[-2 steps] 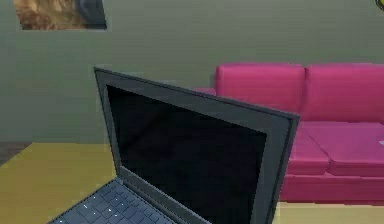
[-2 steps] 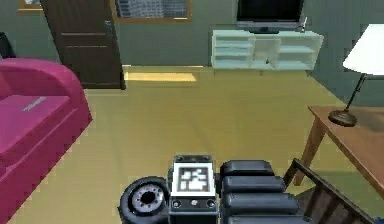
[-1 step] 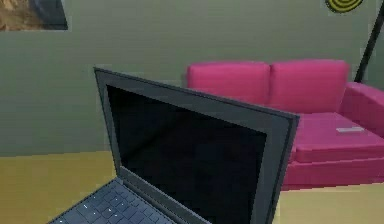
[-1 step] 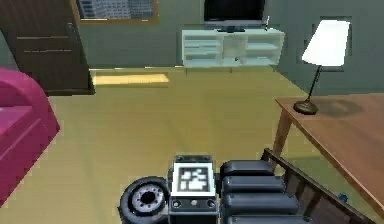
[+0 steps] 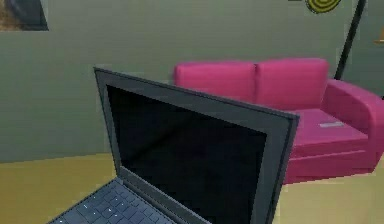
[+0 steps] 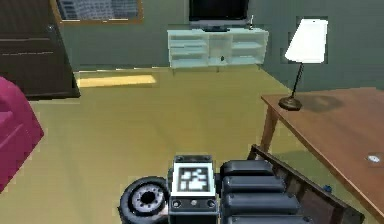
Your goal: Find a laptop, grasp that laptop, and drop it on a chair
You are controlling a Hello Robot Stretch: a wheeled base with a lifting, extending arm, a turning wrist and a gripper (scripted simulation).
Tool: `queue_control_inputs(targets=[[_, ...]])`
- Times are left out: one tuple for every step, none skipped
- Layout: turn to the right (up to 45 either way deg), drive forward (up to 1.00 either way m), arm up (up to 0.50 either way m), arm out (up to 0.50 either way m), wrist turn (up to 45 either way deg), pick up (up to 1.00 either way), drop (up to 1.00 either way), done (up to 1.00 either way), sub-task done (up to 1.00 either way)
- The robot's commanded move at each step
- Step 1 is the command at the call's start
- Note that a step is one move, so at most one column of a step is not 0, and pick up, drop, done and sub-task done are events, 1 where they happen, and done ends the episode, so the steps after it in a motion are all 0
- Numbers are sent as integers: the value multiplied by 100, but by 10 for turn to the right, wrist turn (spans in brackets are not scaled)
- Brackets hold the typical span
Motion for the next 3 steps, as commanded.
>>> queue_control_inputs(targets=[[450,0,0,0,0,0,0,0,0],[450,0,0,0,0,0,0,0,0],[330,0,0,0,0,0,0,0,0]])
